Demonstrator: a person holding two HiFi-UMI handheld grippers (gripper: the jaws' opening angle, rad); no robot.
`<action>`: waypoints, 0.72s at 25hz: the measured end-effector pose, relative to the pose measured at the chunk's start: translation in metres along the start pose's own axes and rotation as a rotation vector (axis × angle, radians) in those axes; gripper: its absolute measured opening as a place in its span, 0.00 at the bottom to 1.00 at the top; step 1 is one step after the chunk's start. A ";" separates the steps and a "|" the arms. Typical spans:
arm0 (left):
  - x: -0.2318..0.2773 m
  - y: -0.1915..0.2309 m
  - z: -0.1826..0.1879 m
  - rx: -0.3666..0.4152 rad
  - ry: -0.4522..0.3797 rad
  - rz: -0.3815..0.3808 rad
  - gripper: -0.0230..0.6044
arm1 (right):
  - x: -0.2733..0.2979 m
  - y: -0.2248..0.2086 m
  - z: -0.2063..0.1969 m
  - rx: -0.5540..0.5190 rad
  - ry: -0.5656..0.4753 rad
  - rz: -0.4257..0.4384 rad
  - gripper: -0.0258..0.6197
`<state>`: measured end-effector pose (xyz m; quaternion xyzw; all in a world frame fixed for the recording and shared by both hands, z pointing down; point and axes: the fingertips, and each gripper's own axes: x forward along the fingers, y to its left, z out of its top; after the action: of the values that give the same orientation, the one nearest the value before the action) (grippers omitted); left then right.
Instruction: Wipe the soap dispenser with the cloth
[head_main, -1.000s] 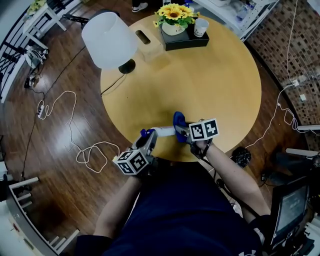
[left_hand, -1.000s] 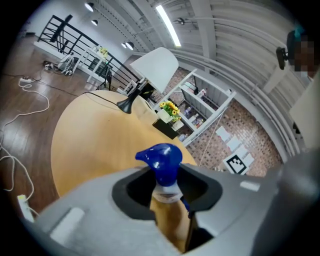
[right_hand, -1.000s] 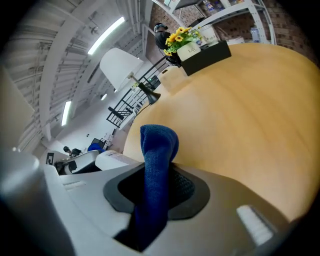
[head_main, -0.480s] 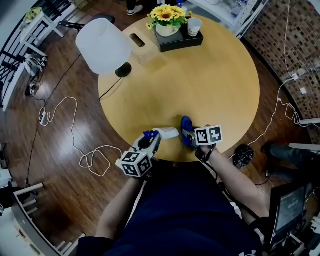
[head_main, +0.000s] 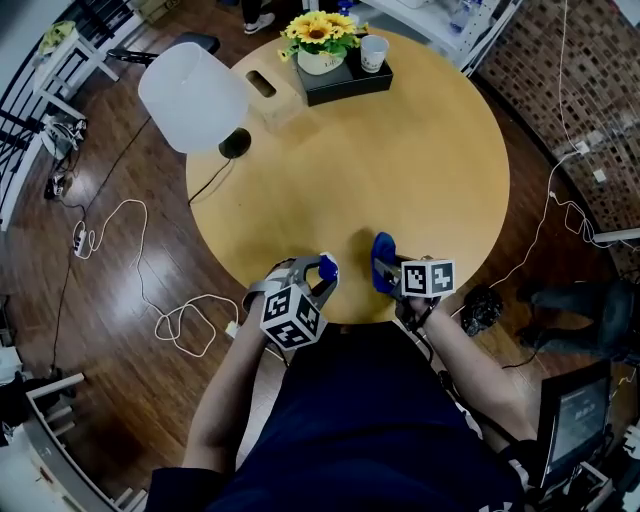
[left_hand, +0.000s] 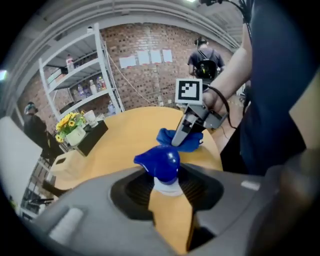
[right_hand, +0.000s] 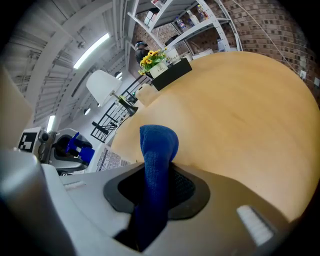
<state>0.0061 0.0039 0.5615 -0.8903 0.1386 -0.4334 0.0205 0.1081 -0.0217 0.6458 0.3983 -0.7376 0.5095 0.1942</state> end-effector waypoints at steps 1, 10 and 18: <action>0.000 0.002 0.000 0.012 0.017 0.012 0.28 | 0.000 0.000 -0.002 0.004 0.000 0.003 0.20; -0.017 0.007 -0.005 -0.681 -0.074 0.228 0.41 | 0.000 0.001 -0.011 0.038 -0.004 0.026 0.20; 0.005 0.024 -0.004 -0.647 -0.084 0.392 0.35 | 0.008 0.013 -0.014 -0.001 0.029 0.048 0.20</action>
<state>-0.0001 -0.0199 0.5643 -0.8243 0.4349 -0.3182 -0.1735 0.0915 -0.0106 0.6496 0.3730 -0.7444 0.5192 0.1928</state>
